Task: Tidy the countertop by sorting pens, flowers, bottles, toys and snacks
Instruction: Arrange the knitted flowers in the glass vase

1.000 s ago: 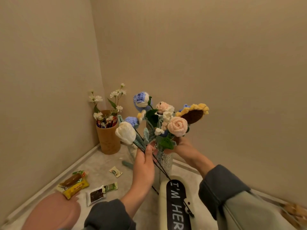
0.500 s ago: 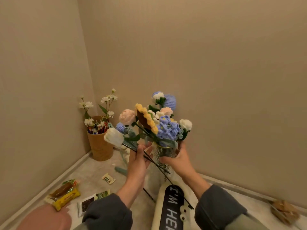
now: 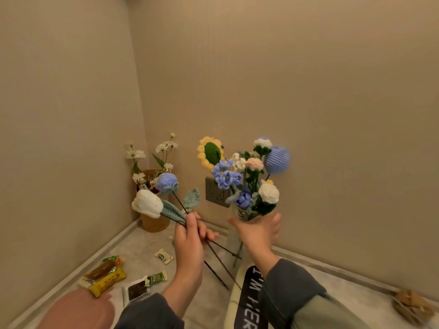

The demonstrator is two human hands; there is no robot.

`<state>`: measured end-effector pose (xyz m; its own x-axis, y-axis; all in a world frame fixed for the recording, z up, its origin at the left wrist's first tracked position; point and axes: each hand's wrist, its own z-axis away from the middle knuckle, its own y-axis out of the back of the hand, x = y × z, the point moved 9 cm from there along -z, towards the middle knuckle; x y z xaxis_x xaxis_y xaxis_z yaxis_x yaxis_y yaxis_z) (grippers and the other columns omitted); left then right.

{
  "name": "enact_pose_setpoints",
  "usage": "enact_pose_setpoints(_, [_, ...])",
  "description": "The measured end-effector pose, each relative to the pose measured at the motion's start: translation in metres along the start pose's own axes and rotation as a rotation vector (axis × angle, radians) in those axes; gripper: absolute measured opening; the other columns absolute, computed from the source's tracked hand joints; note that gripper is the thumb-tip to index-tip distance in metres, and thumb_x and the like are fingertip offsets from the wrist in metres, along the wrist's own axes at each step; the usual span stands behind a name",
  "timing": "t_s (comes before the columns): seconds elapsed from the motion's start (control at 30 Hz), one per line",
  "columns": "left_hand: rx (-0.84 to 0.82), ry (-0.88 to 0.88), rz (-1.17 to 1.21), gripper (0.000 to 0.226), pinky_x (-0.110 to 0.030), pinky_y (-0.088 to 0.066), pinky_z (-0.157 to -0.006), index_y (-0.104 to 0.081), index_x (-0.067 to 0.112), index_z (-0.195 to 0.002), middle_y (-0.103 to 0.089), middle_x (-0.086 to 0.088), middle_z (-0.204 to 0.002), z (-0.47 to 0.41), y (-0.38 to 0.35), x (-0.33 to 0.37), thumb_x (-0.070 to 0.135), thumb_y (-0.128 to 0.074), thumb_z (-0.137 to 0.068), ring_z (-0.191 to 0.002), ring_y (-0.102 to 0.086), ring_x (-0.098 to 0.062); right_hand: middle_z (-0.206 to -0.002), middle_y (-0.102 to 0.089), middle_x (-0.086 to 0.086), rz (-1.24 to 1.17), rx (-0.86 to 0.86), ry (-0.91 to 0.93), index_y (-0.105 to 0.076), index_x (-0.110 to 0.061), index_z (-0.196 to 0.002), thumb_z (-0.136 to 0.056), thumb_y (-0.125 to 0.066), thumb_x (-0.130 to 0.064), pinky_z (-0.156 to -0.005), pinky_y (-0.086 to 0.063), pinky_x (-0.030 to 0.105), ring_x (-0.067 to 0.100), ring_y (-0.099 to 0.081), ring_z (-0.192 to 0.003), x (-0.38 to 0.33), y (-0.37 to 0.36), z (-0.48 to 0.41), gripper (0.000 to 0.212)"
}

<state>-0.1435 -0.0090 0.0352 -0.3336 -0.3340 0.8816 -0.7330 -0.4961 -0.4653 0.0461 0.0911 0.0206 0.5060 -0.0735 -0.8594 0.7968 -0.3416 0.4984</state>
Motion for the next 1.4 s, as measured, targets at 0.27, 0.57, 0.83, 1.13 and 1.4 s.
enact_pose_setpoints(0.27, [-0.075, -0.159, 0.042, 0.024, -0.03, -0.026, -0.045, -0.05, 0.012, -0.092, -0.029, 0.005, -0.054, 0.033, -0.011, 0.04, 0.012, -0.029, -0.103, -0.044, -0.026, -0.01, -0.125, -0.043, 0.003, -0.279, -0.103, 0.047, -0.041, -0.015, -0.13, -0.077, -0.076, -0.02, -0.097, -0.044, 0.035, 0.021, -0.046, -0.114, 0.006, 0.035, 0.02, 0.063])
enact_pose_setpoints(0.57, [-0.438, -0.175, -0.181, 0.021, -0.018, -0.037, -0.051, -0.058, 0.01, -0.1, -0.049, 0.006, -0.06, 0.066, -0.1, 0.055, 0.017, -0.038, -0.102, -0.054, -0.043, -0.005, -0.071, -0.066, 0.0, -0.701, -0.368, 0.348, -0.07, -0.004, -0.082, -0.094, -0.057, -0.008, -0.053, -0.043, 0.012, 0.0, -0.059, -0.06, -0.104, 0.113, 0.062, 0.018])
enact_pose_setpoints(0.83, [-0.526, -0.189, -0.228, 0.022, -0.023, -0.045, -0.051, -0.058, 0.008, -0.096, -0.059, 0.001, -0.06, 0.071, -0.144, 0.075, 0.015, -0.038, -0.103, -0.051, -0.052, -0.01, -0.052, -0.053, 0.008, -0.605, -0.615, 0.325, -0.069, 0.0, -0.085, -0.09, -0.065, -0.014, -0.053, -0.044, 0.033, 0.025, -0.05, -0.048, -0.123, 0.124, 0.043, 0.015])
enact_pose_setpoints(1.13, [-0.386, -0.327, -0.248, 0.023, -0.028, -0.058, -0.075, -0.061, 0.01, -0.099, -0.062, -0.004, -0.081, 0.03, -0.16, 0.128, 0.018, -0.04, -0.102, -0.081, -0.066, -0.023, -0.076, -0.065, -0.001, -0.861, -0.318, 0.391, -0.071, -0.014, -0.1, -0.095, -0.059, -0.014, -0.062, -0.051, 0.02, 0.008, -0.06, -0.069, -0.182, 0.175, 0.0, 0.013])
enact_pose_setpoints(1.4, [-0.316, -0.504, -0.207, 0.021, -0.03, -0.058, -0.077, -0.057, 0.016, -0.096, -0.054, -0.004, -0.075, 0.012, -0.165, 0.158, 0.019, -0.037, -0.103, -0.074, -0.061, -0.018, -0.08, -0.066, 0.006, -1.252, -0.223, 0.419, -0.065, -0.013, -0.097, -0.099, -0.052, -0.01, -0.078, -0.058, 0.029, 0.015, -0.065, -0.075, -0.21, 0.187, -0.022, 0.013])
